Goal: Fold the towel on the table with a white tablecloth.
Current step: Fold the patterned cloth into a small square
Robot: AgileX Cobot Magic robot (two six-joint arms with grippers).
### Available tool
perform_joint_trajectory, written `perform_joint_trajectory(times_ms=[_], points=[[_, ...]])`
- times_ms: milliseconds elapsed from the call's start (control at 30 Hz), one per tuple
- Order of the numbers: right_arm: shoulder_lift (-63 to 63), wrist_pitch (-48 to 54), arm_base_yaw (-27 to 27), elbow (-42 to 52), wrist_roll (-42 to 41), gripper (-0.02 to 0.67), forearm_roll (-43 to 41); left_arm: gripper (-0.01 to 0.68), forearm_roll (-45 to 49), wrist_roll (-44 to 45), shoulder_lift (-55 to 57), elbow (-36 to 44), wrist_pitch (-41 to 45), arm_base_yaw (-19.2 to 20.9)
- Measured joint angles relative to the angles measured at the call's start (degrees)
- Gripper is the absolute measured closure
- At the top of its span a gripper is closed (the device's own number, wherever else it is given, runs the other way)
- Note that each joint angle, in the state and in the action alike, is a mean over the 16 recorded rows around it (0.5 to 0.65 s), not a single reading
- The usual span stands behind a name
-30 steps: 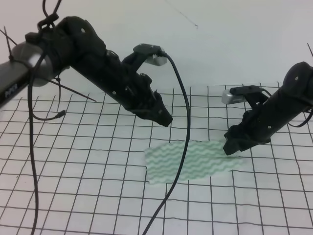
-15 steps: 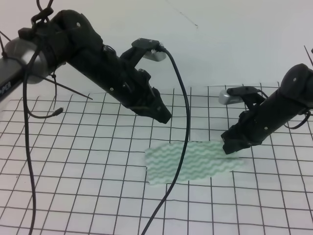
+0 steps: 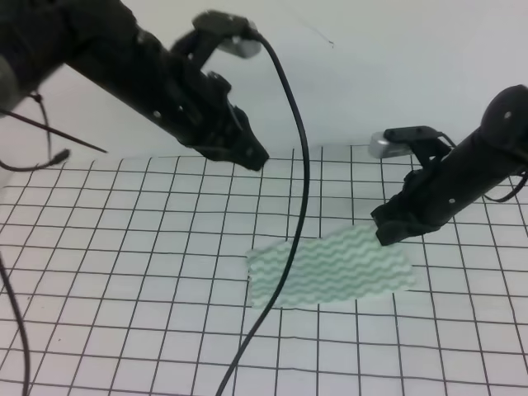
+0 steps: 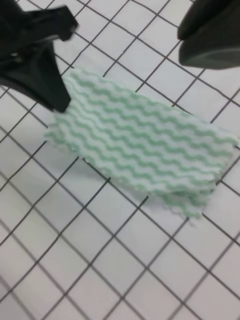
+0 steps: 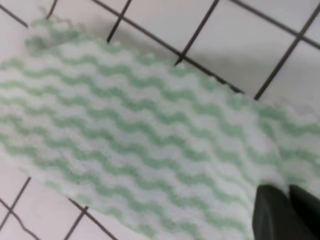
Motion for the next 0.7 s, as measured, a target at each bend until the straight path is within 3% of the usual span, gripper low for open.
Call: perform_joint_trajectory(times_ms=[133,533,700], points=[[-0.2,-1.2,1.0,0.0,1.8,0.608,-2.5,0.672,2.3,-1.2,-4.2,0.4,0.0,0.0],[-0.1,-1.4,2.1,0.0,8.5,0.322,-8.8,0.672,5.4,-3.3,-14.6,1.5,1.7,0.0],[0.0,1.2,2.1,0.0,11.7,0.268,-10.4,0.672,5.9,-4.3,-17.3,1.6,2.2,0.0]])
